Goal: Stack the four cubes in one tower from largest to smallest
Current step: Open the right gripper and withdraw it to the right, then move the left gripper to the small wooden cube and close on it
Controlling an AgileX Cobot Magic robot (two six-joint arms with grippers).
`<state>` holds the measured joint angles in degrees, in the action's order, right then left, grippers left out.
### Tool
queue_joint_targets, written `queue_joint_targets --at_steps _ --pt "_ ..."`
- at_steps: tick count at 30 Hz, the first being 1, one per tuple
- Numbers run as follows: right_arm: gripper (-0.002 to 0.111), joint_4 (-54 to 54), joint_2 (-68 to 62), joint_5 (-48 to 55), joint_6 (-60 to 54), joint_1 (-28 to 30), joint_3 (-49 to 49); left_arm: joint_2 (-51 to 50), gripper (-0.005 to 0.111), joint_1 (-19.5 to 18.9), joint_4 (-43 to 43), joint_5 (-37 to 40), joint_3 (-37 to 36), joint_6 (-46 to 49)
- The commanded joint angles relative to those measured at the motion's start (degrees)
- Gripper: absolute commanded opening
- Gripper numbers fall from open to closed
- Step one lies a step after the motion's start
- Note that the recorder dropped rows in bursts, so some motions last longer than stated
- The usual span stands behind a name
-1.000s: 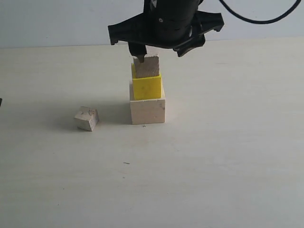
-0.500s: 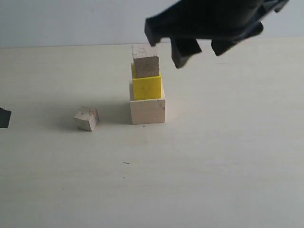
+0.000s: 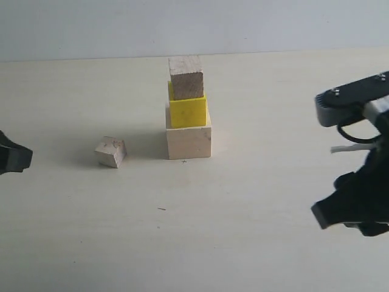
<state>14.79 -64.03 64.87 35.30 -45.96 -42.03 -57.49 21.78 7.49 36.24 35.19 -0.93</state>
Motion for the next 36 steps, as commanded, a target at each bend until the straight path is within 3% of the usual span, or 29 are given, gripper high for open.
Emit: queue_joint_targets --at_steps 1,3,6,16,22,36 --pt "0.053 6.1 7.1 -0.2 3.5 -0.1 1.6 -4.8 0.061 -0.2 4.9 -4.1 0.4 5.5" --pt "0.053 7.6 10.0 -0.3 3.5 -0.1 1.6 -8.1 0.069 0.1 7.3 -4.6 1.4 10.2" --pt "0.053 8.6 13.2 -0.5 3.2 -0.1 1.6 -13.7 0.069 0.3 11.6 -4.8 4.0 15.9" --pt "0.053 17.8 15.8 -2.3 0.0 -0.1 1.6 -28.1 0.069 2.6 13.2 -6.2 15.2 17.0" --pt "0.053 14.8 15.8 -2.9 -2.0 -0.1 1.6 -35.9 0.069 5.5 9.6 -7.9 18.3 17.0" --pt "0.053 12.4 16.0 -4.5 -3.7 -0.1 1.6 -39.2 0.069 5.6 1.9 -13.8 18.3 15.2"
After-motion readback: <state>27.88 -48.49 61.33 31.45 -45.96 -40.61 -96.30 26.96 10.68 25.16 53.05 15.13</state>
